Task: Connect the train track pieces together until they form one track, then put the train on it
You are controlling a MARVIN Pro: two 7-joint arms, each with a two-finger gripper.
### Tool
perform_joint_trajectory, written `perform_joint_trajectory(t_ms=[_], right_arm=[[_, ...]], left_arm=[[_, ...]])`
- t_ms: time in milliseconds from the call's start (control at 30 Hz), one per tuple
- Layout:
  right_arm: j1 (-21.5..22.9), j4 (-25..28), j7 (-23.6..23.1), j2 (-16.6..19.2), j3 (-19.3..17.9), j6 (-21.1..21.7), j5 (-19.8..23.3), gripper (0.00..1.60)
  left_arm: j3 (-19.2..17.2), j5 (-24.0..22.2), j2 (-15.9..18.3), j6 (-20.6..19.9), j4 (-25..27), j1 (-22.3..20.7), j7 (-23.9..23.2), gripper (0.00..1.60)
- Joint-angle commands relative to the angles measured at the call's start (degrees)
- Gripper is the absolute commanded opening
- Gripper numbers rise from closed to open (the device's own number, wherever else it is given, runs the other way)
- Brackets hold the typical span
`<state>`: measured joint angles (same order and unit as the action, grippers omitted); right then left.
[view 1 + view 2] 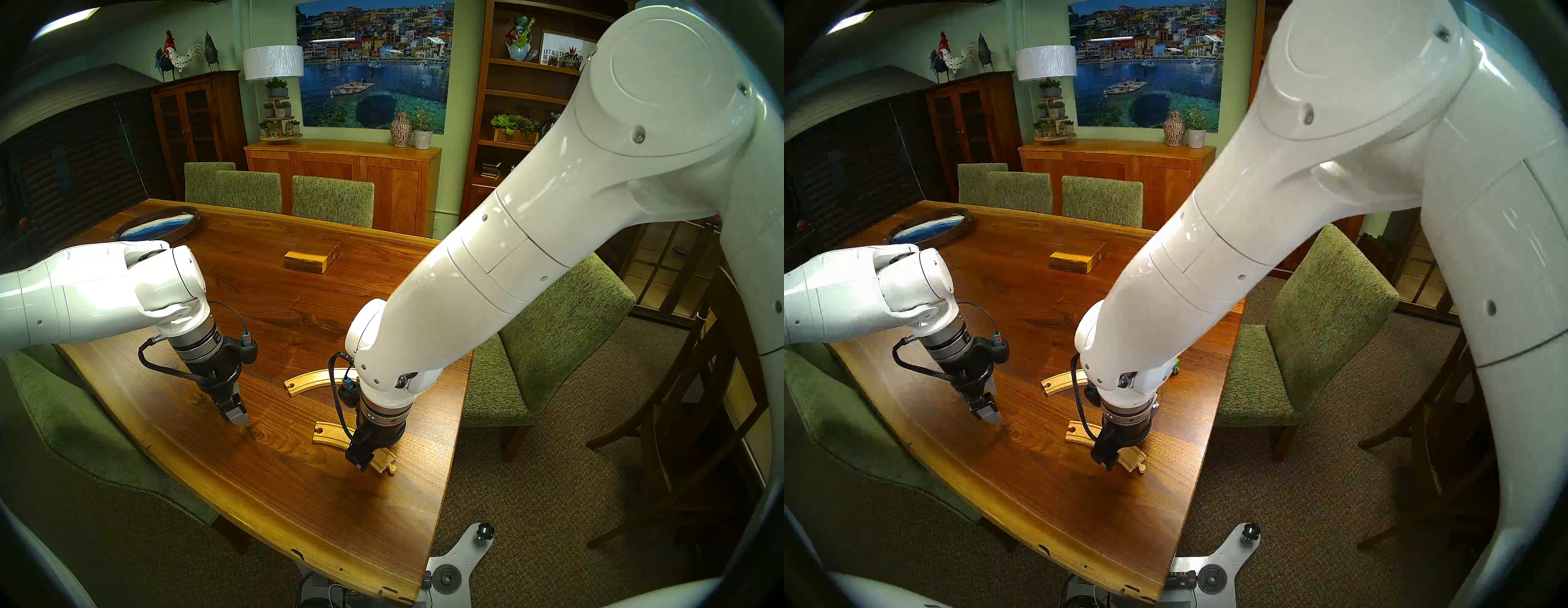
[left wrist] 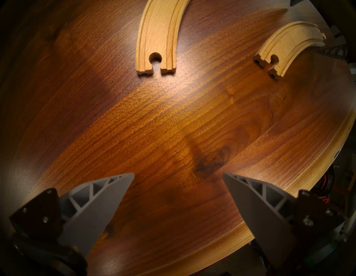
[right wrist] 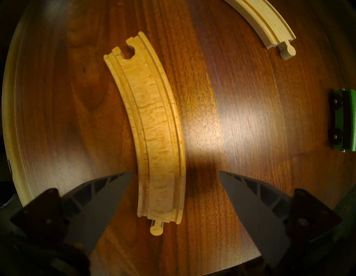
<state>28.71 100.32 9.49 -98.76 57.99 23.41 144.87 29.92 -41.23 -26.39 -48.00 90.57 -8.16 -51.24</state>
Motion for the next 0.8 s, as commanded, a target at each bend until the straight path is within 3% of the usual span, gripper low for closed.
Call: perform_joint_trajectory(t_ms=[0, 67, 100, 200, 267, 300, 333, 500, 767], right_arm=[[-0.3, -2.1, 0.2, -0.6, 0.1, 1.4, 1.1, 1.29], [-0.3, -2.3, 0.4, -0.9, 0.2, 1.8, 1.4, 1.05], [-0.3, -2.4, 0.4, -1.0, 0.2, 1.9, 1.5, 0.78], [-0.3, -2.7, 0.5, -1.4, 0.2, 2.2, 1.9, 0.64], [-0.3, -2.8, 0.6, -1.5, 0.2, 2.3, 2.2, 0.35], [-0.2, -2.7, 0.6, -1.5, 0.2, 2.3, 2.3, 0.08], [0.2, -2.4, 0.8, -1.5, 0.1, 2.3, 2.5, 0.00], [3.2, 0.0, 1.7, -0.5, -0.2, 1.7, 3.2, 0.00], [8.7, 5.0, 3.6, 5.2, -0.6, 0.6, 3.3, 0.00]], left_arm=[[-1.2, 0.1, 0.1, -0.1, 0.1, -1.9, -0.1, 1.60], [-1.2, 0.1, 0.1, -0.1, 0.1, -1.9, -0.1, 1.60], [-1.2, 0.1, 0.1, -0.1, 0.1, -1.9, -0.1, 1.60], [-1.2, 0.1, 0.1, -0.1, 0.1, -1.9, -0.1, 1.60], [-1.2, 0.1, 0.1, -0.1, 0.1, -1.9, -0.1, 1.60], [-1.2, 0.1, 0.1, -0.1, 0.1, -1.9, -0.1, 1.60], [-1.2, 0.1, 0.1, -0.1, 0.1, -1.9, -0.1, 1.60], [-1.2, 0.1, 0.1, -0.1, 0.1, -1.9, -0.1, 1.60], [-1.2, 0.0, 0.0, 0.0, 0.0, -1.7, 0.0, 1.60]])
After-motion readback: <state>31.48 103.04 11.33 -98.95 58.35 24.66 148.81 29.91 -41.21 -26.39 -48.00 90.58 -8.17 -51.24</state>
